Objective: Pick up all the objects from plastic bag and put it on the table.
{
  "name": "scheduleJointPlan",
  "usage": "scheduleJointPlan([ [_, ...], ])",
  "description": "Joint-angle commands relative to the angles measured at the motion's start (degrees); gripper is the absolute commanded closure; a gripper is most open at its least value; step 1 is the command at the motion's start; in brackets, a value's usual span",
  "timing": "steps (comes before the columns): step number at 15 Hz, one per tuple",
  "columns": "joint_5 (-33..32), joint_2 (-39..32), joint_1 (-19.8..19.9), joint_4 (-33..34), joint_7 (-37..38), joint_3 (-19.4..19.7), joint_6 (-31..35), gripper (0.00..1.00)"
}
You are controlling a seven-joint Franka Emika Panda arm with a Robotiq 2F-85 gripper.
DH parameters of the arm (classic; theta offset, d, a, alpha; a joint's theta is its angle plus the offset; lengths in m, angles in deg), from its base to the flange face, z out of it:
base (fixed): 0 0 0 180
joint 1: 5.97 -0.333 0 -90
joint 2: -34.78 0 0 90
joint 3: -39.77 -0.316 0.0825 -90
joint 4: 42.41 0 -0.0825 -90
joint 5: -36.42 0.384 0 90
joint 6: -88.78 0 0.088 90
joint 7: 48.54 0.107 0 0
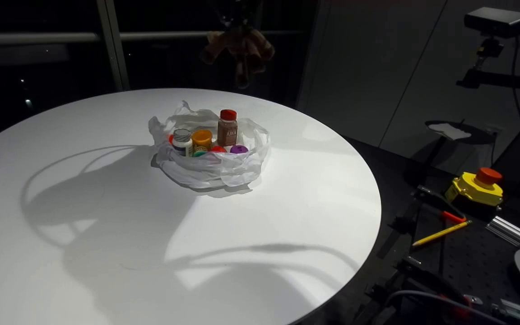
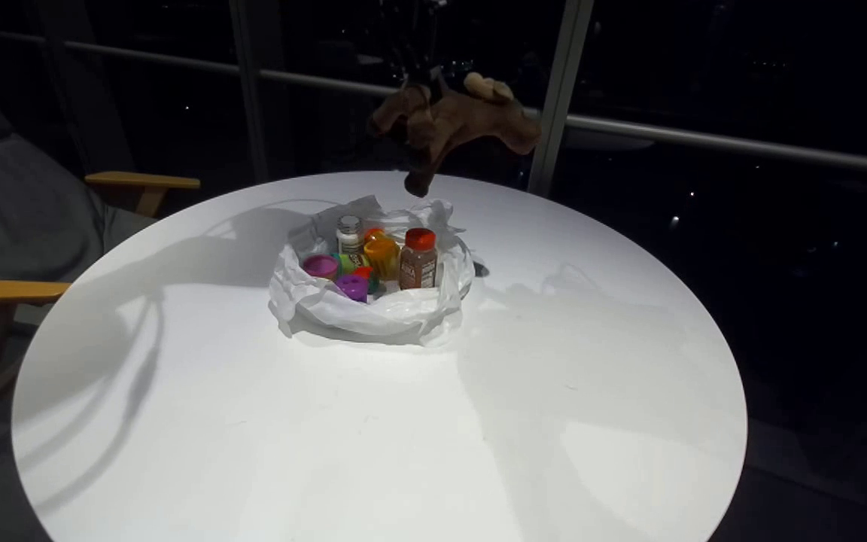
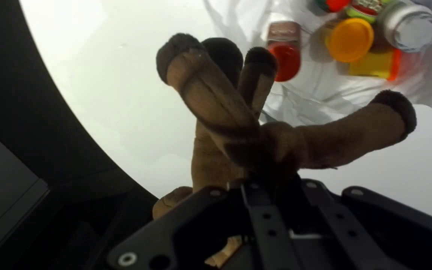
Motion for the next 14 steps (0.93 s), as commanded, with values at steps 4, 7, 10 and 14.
scheduleJointPlan([
  [4, -5.1, 12.5, 9.5, -20.0, -10.4, -0.8, 0.6, 0.91],
  [7, -6.2, 9.1, 12.6, -23.7, -9.6, -1.0, 5.2, 0.91],
  [10, -6.7, 4.4, 13.0, -24.6, -7.4, -0.7, 8.6, 0.9],
  [14, -11.4, -2.2, 10.9, -21.9, -1.3, 1.6, 13.0, 0.9],
])
